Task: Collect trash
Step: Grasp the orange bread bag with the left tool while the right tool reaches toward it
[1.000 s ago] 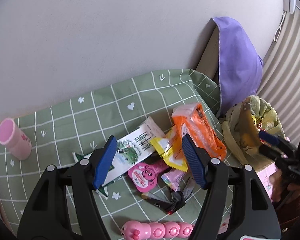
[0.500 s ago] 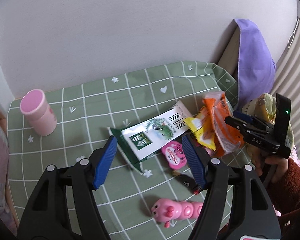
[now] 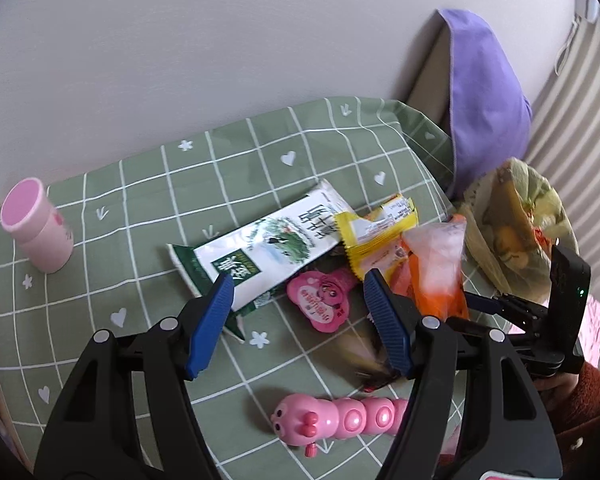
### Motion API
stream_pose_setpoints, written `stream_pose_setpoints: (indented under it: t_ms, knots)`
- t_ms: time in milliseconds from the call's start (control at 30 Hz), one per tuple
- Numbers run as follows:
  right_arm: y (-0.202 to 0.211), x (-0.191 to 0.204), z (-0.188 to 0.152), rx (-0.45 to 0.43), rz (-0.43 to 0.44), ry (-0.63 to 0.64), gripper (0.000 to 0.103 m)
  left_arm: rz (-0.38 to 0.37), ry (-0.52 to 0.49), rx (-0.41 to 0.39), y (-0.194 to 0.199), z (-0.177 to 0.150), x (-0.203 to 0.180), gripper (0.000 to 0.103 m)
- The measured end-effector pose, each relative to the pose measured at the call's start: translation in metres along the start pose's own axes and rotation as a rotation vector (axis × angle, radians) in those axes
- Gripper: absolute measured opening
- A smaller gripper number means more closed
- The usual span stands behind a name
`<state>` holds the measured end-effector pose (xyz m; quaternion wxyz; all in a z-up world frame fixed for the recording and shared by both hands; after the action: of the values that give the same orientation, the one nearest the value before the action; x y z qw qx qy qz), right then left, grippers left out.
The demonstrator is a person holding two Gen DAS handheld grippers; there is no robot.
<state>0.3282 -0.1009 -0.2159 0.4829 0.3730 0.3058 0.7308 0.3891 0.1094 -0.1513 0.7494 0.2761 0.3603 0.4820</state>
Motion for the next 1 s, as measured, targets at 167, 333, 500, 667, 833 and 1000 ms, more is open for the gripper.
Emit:
stream_pose_setpoints:
  t_ms: [167, 333, 500, 667, 833, 1000]
  knots:
    - [-0.001, 0.001, 0.001, 0.015, 0.001, 0.010, 0.057, -0.009, -0.015, -0.016, 0.006, 0.003, -0.006, 0.064]
    - [-0.007, 0.007, 0.003, -0.014, 0.035, 0.030, 0.058, -0.029, -0.032, -0.046, 0.015, 0.007, -0.013, 0.064]
    - [-0.002, 0.016, 0.003, 0.000, 0.032, 0.103, 0.027, -0.063, -0.057, -0.079, 0.025, 0.011, -0.025, 0.064]
    - [0.018, 0.010, 0.010, -0.047, 0.002, 0.110, 0.008, -0.098, -0.064, -0.121, 0.037, 0.019, -0.035, 0.064]
    - [0.042, -0.004, 0.014, -0.083, -0.055, 0.100, 0.007, -0.139, -0.090, -0.107, 0.038, 0.019, -0.050, 0.065]
    - [0.052, -0.007, 0.013, -0.089, -0.051, 0.094, 0.007, -0.196, -0.146, -0.036, 0.016, 0.010, -0.077, 0.066]
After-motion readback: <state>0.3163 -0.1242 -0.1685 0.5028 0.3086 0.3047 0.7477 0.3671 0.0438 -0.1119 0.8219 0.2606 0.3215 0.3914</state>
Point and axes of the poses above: each gripper's, at about its wrist camera, not at the fingertips, and y roughly against the way its jaws point, x to its left, z to its top, the point moved 8 cm from there along -y, roughly the way its jaws point, and after that the axes turned 2 degrees about x, right-handed, at the moved point
